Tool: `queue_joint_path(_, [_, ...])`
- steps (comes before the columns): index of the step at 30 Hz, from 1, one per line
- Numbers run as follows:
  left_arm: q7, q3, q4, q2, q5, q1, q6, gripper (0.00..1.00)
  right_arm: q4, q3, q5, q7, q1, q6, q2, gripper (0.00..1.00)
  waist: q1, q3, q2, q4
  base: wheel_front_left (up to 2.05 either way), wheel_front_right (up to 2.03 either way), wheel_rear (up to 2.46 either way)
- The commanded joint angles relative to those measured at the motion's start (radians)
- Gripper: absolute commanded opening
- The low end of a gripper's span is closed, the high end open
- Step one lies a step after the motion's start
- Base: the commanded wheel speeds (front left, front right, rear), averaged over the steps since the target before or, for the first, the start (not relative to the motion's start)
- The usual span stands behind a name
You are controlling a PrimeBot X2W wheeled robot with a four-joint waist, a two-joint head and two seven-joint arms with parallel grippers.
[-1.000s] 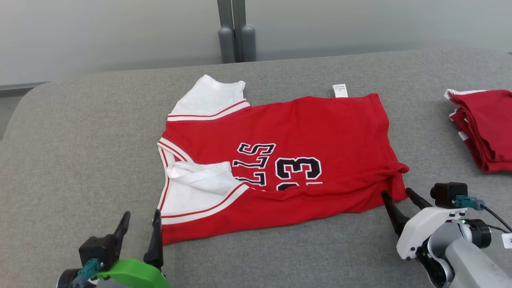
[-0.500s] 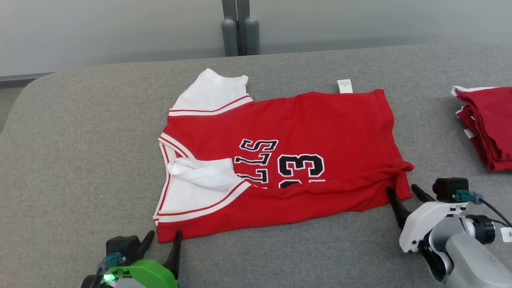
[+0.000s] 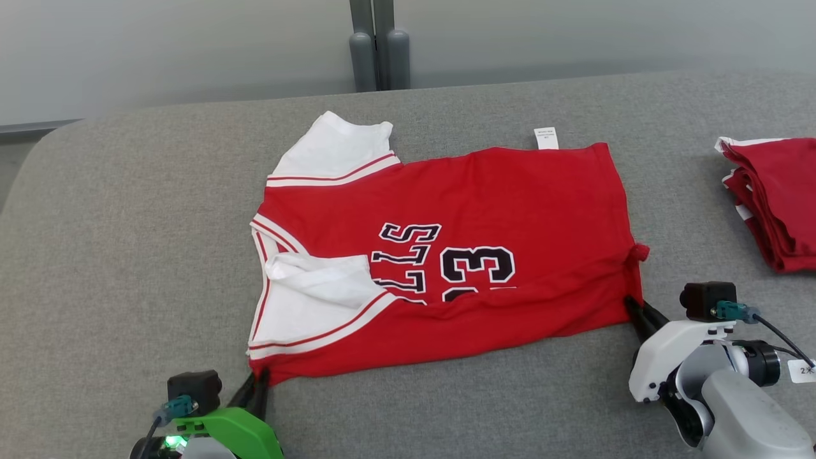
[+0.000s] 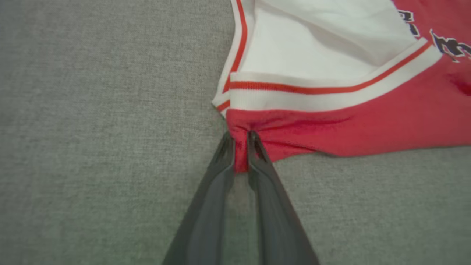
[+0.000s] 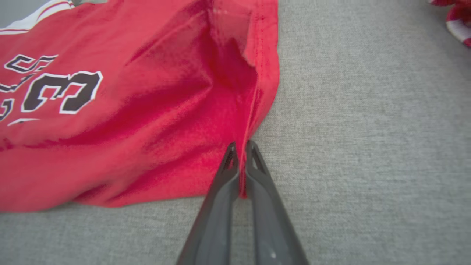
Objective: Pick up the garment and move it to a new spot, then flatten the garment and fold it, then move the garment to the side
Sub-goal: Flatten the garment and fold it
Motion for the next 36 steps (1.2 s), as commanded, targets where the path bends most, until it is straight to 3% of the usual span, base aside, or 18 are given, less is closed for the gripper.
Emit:
queue_joint_path(1, [-0.001, -0.001, 0.014, -0.005, -0.008, -0.003, -0.003, 0.0, 0.004, 0.0, 0.006, -0.013, -0.006, 0.0, -0.009, 0.0, 0.0, -0.007, 0.0, 0.001, 0.0, 0.0, 0.0])
queue_joint_path(8, [-0.014, 0.014, -0.023, 0.021, -0.023, 0.027, 0.003, 0.0, -0.031, 0.016, 0.039, -0.012, 0.043, 0.0, -0.031, 0.0, 0.0, -0.044, 0.0, 0.007, 0.0, 0.0, 0.0])
queue_joint_path(15, [0.038, 0.008, -0.126, 0.068, -0.019, 0.082, 0.032, 0.0, -0.145, 0.04, 0.11, 0.03, 0.142, -0.001, -0.104, 0.0, 0.0, -0.058, 0.0, 0.014, 0.0, 0.0, 0.0])
queue_joint_path(25, [0.195, -0.006, -0.338, 0.146, -0.048, 0.237, 0.1, 0.0, -0.333, -0.006, 0.195, 0.136, 0.331, -0.001, -0.192, 0.0, 0.0, -0.053, 0.0, -0.004, 0.0, 0.0, 0.0])
queue_joint_path(30, [0.278, -0.01, -0.432, 0.181, -0.064, 0.301, 0.144, 0.0, -0.385, -0.042, 0.202, 0.188, 0.387, -0.001, -0.197, 0.0, 0.0, -0.055, 0.0, -0.01, 0.0, 0.0, 0.0])
queue_joint_path(31, [0.301, -0.015, -0.448, 0.188, -0.07, 0.312, 0.148, 0.18, -0.394, -0.051, 0.198, 0.196, 0.394, -0.001, -0.196, 0.27, 0.0, -0.056, 0.0, -0.01, 0.0, 0.0, 0.0])
queue_joint_path(32, [0.315, -0.016, -0.462, 0.192, -0.074, 0.316, 0.151, 0.45, -0.399, -0.059, 0.194, 0.202, 0.399, -0.001, -0.194, 0.52, 0.0, -0.057, 0.0, -0.009, 0.0, 0.0, 0.0])
queue_joint_path(33, [0.322, -0.016, -0.478, 0.197, -0.073, 0.316, 0.156, 1.0, -0.405, -0.068, 0.188, 0.21, 0.402, -0.001, -0.189, 1.0, 0.0, -0.057, 0.0, -0.009, 0.0, 0.0, 0.0])
queue_joint_path(36, [0.335, -0.019, -0.511, 0.204, -0.063, 0.305, 0.163, 1.0, -0.431, -0.087, 0.18, 0.225, 0.404, 0.0, -0.169, 1.0, 0.0, -0.059, 0.0, -0.009, 0.0, 0.0, 0.0])
